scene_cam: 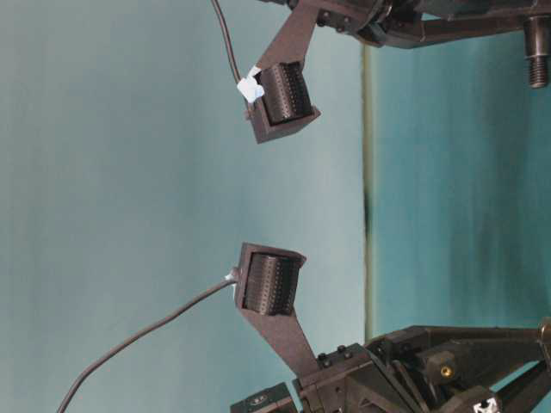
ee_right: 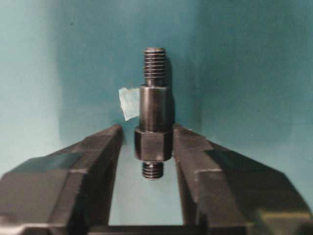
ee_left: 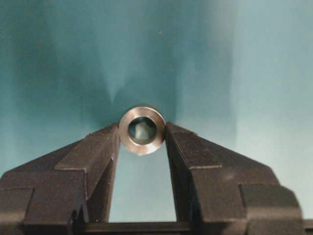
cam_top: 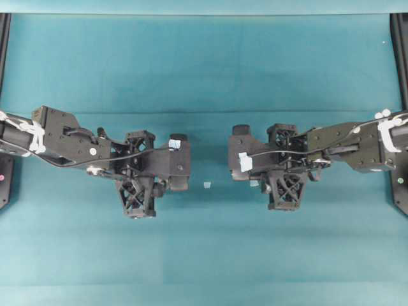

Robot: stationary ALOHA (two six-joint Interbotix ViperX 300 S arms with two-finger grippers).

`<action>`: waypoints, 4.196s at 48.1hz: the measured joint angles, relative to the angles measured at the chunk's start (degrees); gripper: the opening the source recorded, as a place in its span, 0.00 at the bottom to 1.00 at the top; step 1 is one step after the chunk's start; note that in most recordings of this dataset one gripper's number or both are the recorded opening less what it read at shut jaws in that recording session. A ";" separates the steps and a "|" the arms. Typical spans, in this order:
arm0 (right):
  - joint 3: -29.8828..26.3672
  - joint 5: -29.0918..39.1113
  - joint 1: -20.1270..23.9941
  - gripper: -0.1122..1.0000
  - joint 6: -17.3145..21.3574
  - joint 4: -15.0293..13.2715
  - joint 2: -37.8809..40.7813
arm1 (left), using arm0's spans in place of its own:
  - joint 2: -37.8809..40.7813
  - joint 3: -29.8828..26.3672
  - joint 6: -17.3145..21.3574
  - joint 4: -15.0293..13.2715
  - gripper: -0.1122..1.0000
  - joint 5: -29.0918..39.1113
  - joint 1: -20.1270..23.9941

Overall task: Insert the washer onto the shaft with both hands.
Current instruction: 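Close the left gripper on the washer, the right on the shaft, then lift the washer and the shaft off the table, then bring the washer and the shaft tip together between the grippers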

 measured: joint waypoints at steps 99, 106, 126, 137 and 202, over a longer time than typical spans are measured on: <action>11.69 -22.59 -0.09 0.10 -0.62 2.72 -10.72 | -9.84 10.81 -0.09 -0.09 0.43 -25.49 -0.09; 15.03 -29.62 1.49 0.10 0.35 2.72 -12.39 | -10.63 12.57 -1.32 0.00 0.43 -31.11 -0.18; 16.87 -39.64 2.90 0.10 3.08 2.72 -12.13 | -11.78 15.29 -6.77 -0.09 0.43 -45.00 -1.49; 16.87 -42.63 3.08 0.10 3.16 2.81 -11.43 | -11.78 15.29 -6.86 0.00 0.43 -45.35 -2.37; 15.64 -50.89 6.77 0.10 3.25 2.72 -7.82 | -4.13 7.73 -6.94 -0.09 0.43 -47.11 -2.55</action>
